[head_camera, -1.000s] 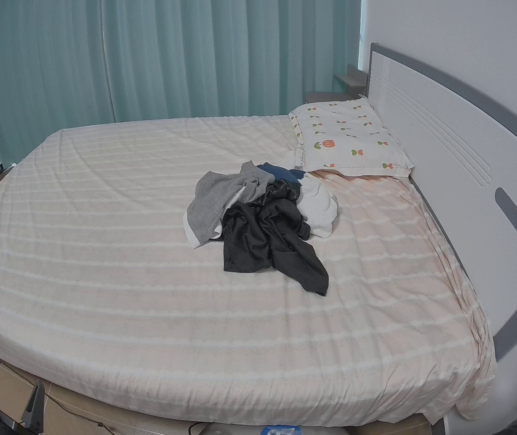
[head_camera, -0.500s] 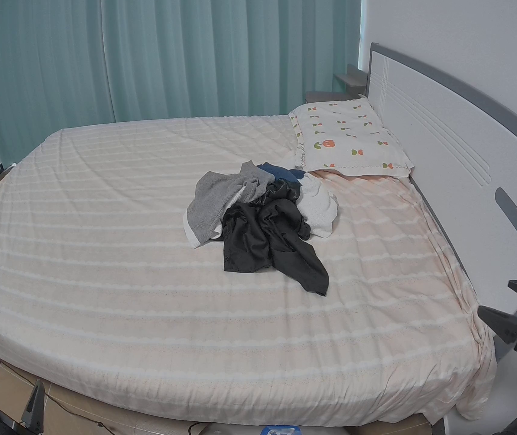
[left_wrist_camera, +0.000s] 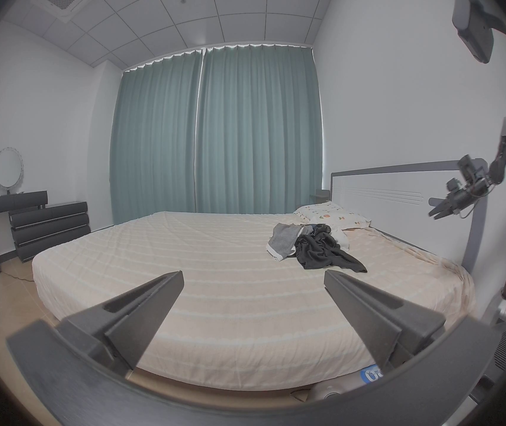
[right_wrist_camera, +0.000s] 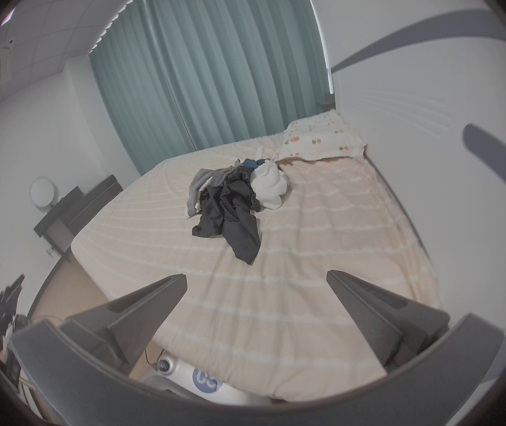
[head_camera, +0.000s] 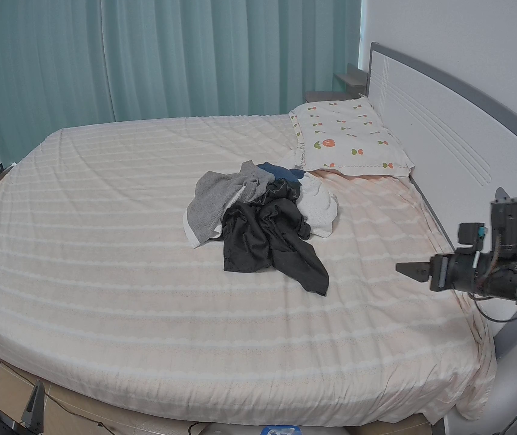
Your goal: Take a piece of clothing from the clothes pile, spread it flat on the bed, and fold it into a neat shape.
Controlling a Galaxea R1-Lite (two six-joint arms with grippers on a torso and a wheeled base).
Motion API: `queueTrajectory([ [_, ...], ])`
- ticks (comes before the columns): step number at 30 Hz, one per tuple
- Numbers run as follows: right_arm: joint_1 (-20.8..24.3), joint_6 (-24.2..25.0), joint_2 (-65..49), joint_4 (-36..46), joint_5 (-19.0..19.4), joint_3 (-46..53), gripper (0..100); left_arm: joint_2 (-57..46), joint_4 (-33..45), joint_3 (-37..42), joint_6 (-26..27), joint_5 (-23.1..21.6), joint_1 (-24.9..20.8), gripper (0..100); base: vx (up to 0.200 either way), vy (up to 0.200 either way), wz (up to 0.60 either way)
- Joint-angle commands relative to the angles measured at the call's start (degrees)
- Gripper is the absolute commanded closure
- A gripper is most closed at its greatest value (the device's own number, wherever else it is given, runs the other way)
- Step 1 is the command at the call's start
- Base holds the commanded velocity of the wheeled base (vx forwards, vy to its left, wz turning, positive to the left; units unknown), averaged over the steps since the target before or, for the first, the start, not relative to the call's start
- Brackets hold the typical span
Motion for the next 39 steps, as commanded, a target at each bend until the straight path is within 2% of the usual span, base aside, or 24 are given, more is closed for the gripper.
queueTrajectory([
  [1, 6.93, 11.08, 38.7, -7.04, -4.65, -24.82, 0, -0.31, 0.0, 0.84, -0.02, -0.02, 0.01, 0, 0.0, 0.0, 0.0],
  [7, 6.4, 13.37, 44.68, -5.81, -4.65, -31.68, 0, -0.22, 0.0, 0.84, -0.02, -0.02, 0.01, 0, 0.0, 0.0, 0.0],
  [17, 7.02, 14.6, 53.21, -2.38, -4.65, -43.36, 0, -0.22, 0.0, 0.84, -0.02, -0.02, 0.01, 0, 0.0, 0.0, 0.0],
  [21, 7.02, 14.6, 53.21, -2.38, -4.65, -43.36, 0, -0.22, 0.0, 0.84, -0.02, -0.02, 0.01, 0, 0.0, 0.0, 0.0],
  [22, 7.1, 15.04, 56.11, -0.89, -4.65, -47.76, 0, -0.22, 0.0, 0.84, -0.02, -0.02, 0.01, 0, 0.0, 0.0, 0.0],
  [26, 7.81, 15.13, 58.57, -0.89, -4.65, -51.01, 0, -0.31, 0.0, 0.84, -0.02, -0.02, 0.01, 0, 0.0, 0.0, 0.0],
  [39, 9.92, 15.13, 65.16, -0.63, -7.55, -61.29, 0, -0.31, 0.0, 0.84, -0.11, -0.02, 0.01, 0, 0.0, 0.0, 0.0],
])
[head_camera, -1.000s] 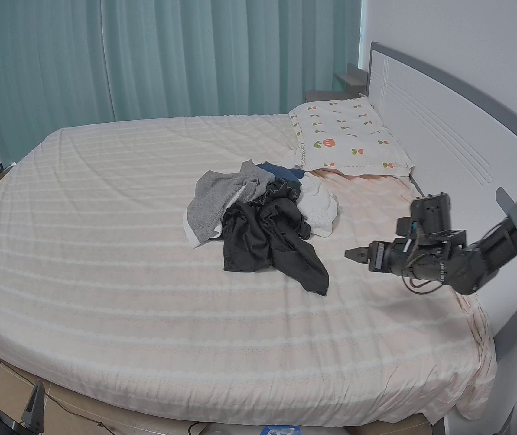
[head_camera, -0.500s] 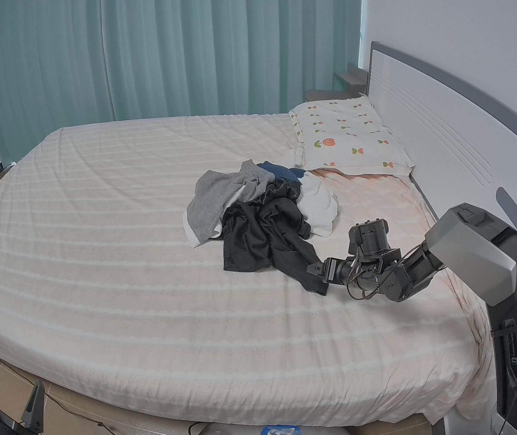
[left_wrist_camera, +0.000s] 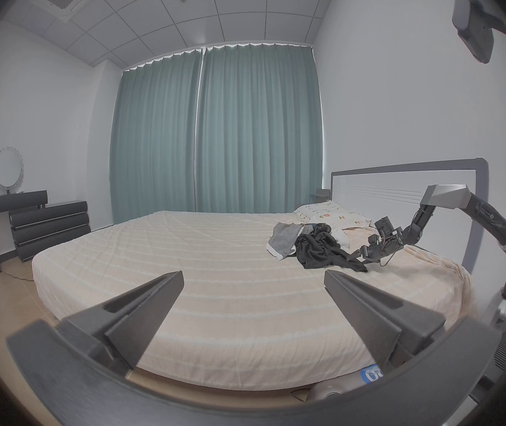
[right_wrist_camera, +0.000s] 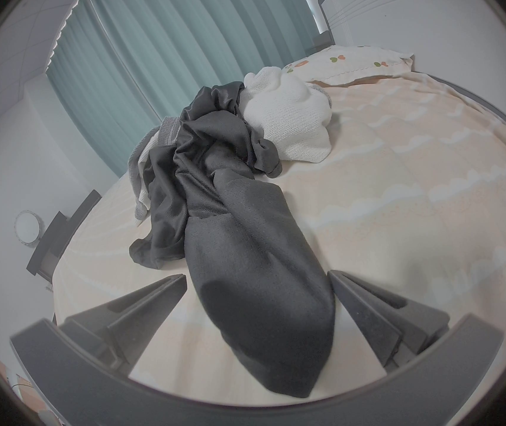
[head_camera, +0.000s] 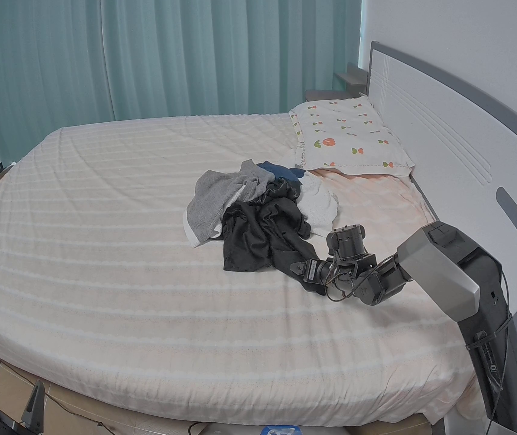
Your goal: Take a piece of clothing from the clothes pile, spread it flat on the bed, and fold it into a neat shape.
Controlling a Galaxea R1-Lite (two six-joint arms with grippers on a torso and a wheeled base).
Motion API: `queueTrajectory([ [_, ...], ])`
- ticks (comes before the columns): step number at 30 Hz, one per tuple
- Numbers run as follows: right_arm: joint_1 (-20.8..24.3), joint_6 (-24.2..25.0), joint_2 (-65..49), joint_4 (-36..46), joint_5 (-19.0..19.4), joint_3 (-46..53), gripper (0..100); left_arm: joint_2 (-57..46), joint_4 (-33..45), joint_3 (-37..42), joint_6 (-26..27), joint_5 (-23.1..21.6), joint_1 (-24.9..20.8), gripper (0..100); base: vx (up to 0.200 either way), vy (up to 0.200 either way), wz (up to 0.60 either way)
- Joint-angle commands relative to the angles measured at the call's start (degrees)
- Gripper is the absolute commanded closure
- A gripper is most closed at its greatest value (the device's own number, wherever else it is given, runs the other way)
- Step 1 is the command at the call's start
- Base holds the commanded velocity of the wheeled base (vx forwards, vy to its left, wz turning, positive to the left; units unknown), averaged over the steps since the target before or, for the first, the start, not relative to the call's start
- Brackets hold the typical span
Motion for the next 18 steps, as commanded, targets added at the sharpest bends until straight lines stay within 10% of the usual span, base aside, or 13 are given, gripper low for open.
queueTrajectory([
  [1, 0.94, 0.01, 3.16, 0.48, -0.8, -3.57, 0, -0.31, -0.02, 0.84, -0.03, -0.02, 0.01, 0, 0.0, 0.0, 0.0],
  [6, 1.02, 0.01, 3.34, 2.24, -0.98, -4.54, 0, -0.31, -0.02, 0.84, -0.03, -0.02, 0.01, 0, 0.0, 0.0, 0.0],
  [7, 1.11, 0.01, 3.34, 1.97, -0.98, -4.62, 100, -0.31, -0.02, 0.84, -0.03, -0.02, 0.01, 0, 0.0, 0.0, 0.0],
  [18, 0.94, 5.81, -1.94, -0.75, -1.86, -1.72, 100, -0.31, 0.06, 0.84, -0.03, -0.02, 0.01, 0, 0.0, 0.0, 0.0],
])
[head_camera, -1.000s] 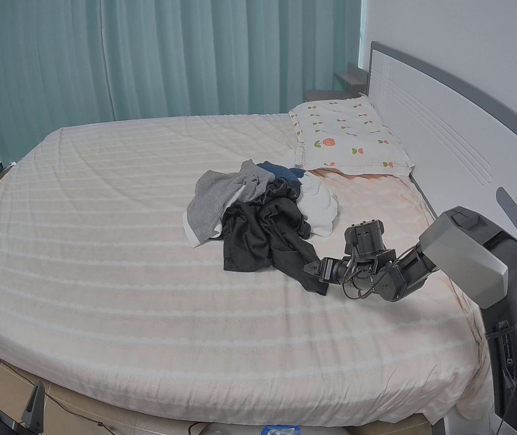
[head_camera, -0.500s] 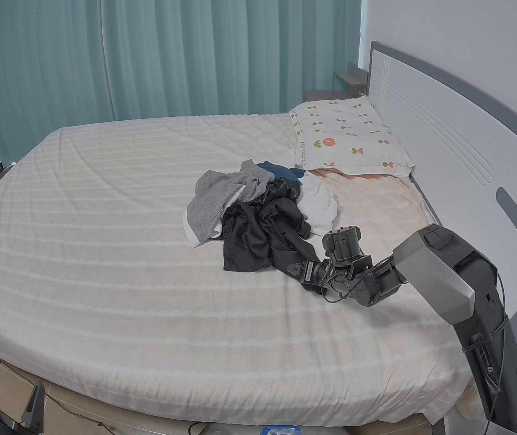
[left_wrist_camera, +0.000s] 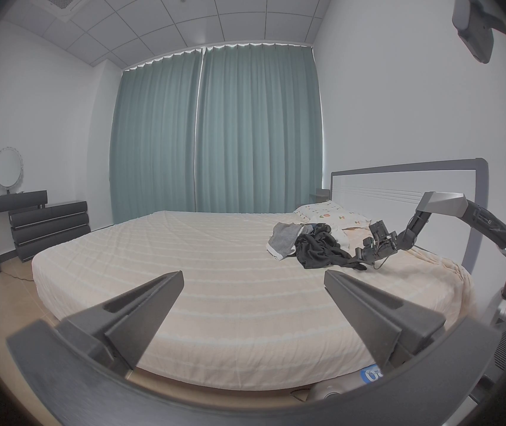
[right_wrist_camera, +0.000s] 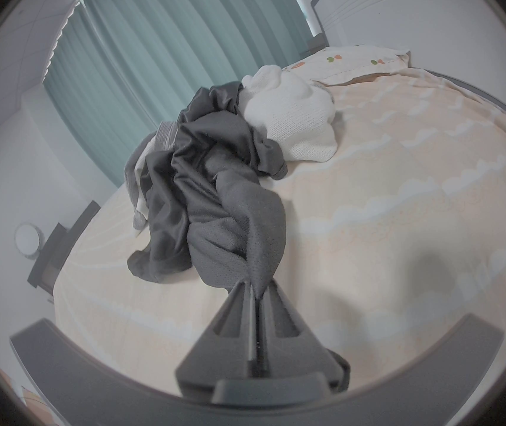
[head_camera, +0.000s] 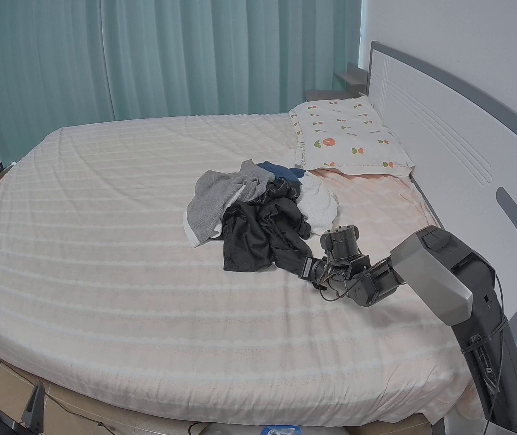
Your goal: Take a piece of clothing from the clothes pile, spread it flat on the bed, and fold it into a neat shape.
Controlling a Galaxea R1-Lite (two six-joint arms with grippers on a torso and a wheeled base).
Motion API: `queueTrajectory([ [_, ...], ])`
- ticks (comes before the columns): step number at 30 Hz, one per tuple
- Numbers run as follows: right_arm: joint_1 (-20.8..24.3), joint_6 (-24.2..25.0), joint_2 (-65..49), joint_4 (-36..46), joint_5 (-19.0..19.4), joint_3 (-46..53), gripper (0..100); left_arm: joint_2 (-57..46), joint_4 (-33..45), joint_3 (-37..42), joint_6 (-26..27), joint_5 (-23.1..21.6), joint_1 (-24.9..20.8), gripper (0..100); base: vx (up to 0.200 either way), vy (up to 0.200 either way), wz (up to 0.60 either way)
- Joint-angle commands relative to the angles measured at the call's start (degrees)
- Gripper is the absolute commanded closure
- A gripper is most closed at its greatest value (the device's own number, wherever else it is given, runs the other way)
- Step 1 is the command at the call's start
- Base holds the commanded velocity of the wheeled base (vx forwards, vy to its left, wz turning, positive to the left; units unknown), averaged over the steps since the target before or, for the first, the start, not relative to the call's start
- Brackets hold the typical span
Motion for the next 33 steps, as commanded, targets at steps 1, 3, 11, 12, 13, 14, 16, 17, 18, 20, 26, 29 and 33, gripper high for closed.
queueTrajectory([
  [1, 0.01, 3.33, -5.4, -0.51, -0.02, 2.85, 100, -0.31, 0.0, 0.84, -0.02, 0.0, 0.01, 0, 0.0, 0.0, 0.0],
  [3, 0.27, 6.14, -9.18, -0.6, 0.68, 6.72, 100, -0.31, 0.0, 0.84, -0.02, 0.0, 0.01, 0, 0.0, 0.0, 0.0],
  [11, 0.89, 11.59, -31.59, -16.42, 9.21, 39.59, 100, -0.31, 0.0, 0.84, -0.11, 0.0, 0.01, 0, 0.0, 0.0, 0.0],
  [12, 0.89, 11.68, -33.08, -18.7, 10.0, 42.57, 100, -0.22, 0.0, 0.84, -0.02, 0.0, 0.01, 0, 0.0, 0.0, 0.0],
  [13, 0.98, 11.77, -36.07, -23.8, 11.49, 49.08, 100, -0.31, 0.0, 0.84, -0.02, 0.0, 0.01, 0, 0.0, 0.0, 0.0],
  [14, 1.07, 11.59, -37.92, -27.67, 12.46, 53.47, 100, -0.22, 0.0, 0.84, -0.02, 0.0, 0.01, 0, 0.0, 0.0, 0.0],
  [16, 1.15, 11.15, -39.5, -31.89, 13.08, 57.96, 100, -0.31, 0.0, 0.84, -0.02, 0.0, 0.01, 0, 0.0, 0.0, 0.0],
  [17, 2.03, 11.24, -40.99, -35.84, 13.16, 62.09, 100, -0.31, 0.0, 0.84, -0.02, 0.0, 0.01, 0, 0.0, 0.0, 0.0],
  [18, 2.74, 11.24, -41.96, -37.77, 13.16, 64.28, 100, -0.31, 0.0, 0.84, -0.02, 0.0, 0.01, 0, 0.0, 0.0, 0.0],
  [20, 3.79, 11.51, -43.1, -39.97, 12.81, 67.98, 100, -0.31, 0.0, 0.92, 0.07, -0.08, 0.01, 0, 0.0, 0.0, 0.0],
  [26, 5.28, 11.86, -46.53, -50.78, 12.99, 80.02, 100, -0.31, 0.0, 0.92, 0.07, -0.08, 0.01, 0, 0.0, 0.0, 0.0],
  [29, 5.28, 11.68, -46.0, -57.37, 12.9, 83.62, 100, -0.22, 0.0, 0.92, 0.07, -0.08, 0.01, 0, 0.0, 0.0, 0.0],
  [33, 5.64, 11.07, -44.24, -59.92, 13.25, 85.03, 100, -0.31, -0.09, 0.84, 1.74, -0.61, 0.01, 0, 0.0, 0.0, 0.0],
])
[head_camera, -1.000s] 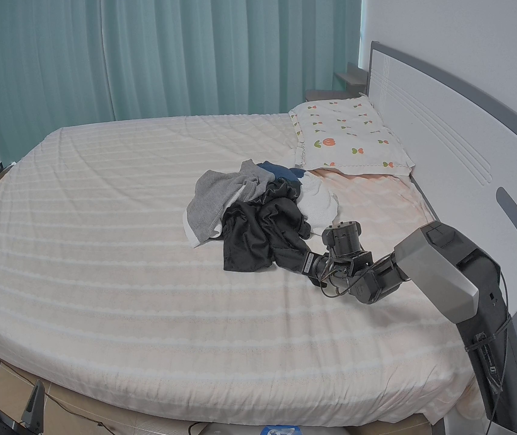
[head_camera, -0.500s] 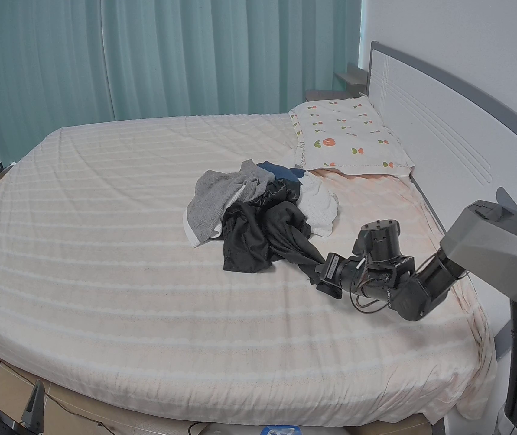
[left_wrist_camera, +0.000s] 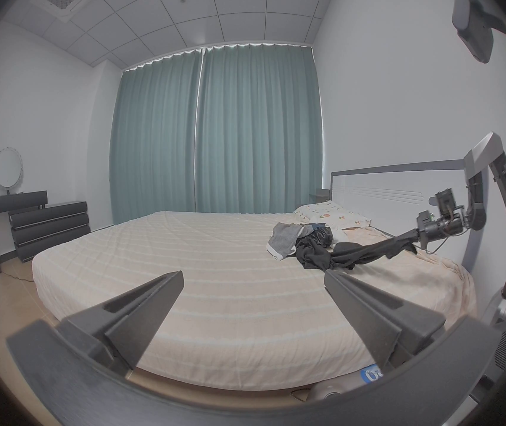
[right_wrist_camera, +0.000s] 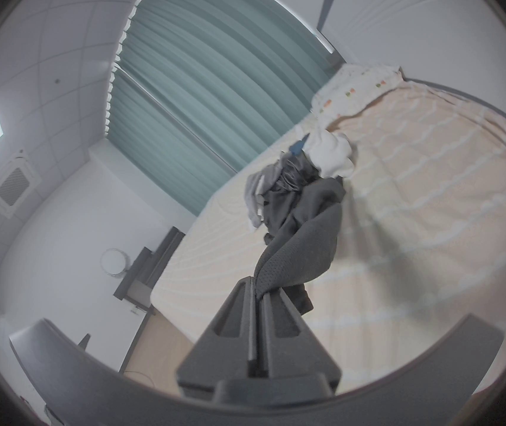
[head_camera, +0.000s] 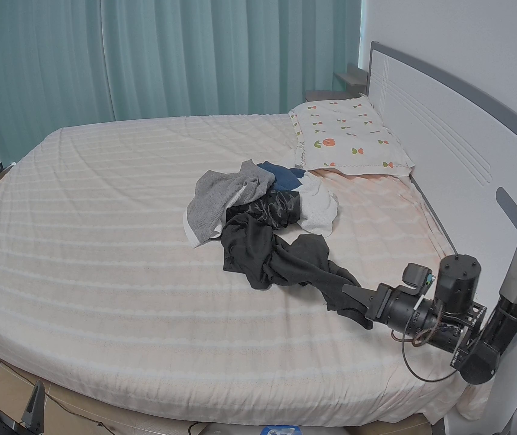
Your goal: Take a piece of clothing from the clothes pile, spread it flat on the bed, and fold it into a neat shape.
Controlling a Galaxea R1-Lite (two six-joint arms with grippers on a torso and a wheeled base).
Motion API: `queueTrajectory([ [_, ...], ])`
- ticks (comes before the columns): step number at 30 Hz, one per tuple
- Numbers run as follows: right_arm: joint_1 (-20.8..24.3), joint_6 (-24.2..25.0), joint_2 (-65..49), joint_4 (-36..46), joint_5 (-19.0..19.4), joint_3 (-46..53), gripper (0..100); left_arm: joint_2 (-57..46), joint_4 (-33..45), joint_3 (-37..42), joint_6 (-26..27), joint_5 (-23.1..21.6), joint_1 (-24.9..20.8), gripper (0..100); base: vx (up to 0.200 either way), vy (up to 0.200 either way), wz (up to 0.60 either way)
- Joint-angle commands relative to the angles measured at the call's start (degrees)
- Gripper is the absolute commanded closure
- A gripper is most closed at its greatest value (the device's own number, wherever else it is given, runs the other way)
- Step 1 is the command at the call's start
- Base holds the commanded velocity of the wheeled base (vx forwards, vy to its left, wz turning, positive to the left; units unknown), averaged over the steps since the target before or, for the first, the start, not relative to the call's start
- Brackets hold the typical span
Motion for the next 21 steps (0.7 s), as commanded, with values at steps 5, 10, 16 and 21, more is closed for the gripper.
queueTrajectory([
  [5, 3.12, 0.31, -4.84, -6.21, 1.33, 9.81, 100, -0.4, -0.09, 0.92, 1.93, -0.83, 0.01, 0, 0.0, 0.0, 0.0],
  [10, 5.49, -0.04, -5.46, -6.21, 0.54, 10.51, 100, -0.4, 0.0, 0.84, 1.41, -0.65, 0.01, 0, 0.0, 0.0, 0.0],
  [16, 7.07, -0.22, -6.16, -6.21, 0.28, 11.39, 100, -0.48, -0.18, 0.84, 1.93, -2.41, 0.01, 0, 0.0, 0.0, 0.0],
  [21, 7.25, -1.09, -6.16, -6.21, 0.19, 11.21, 100, 10.06, -4.66, -10.59, -6.59, -6.19, -0.25, 0, 0.0, 0.0, 0.0],
])
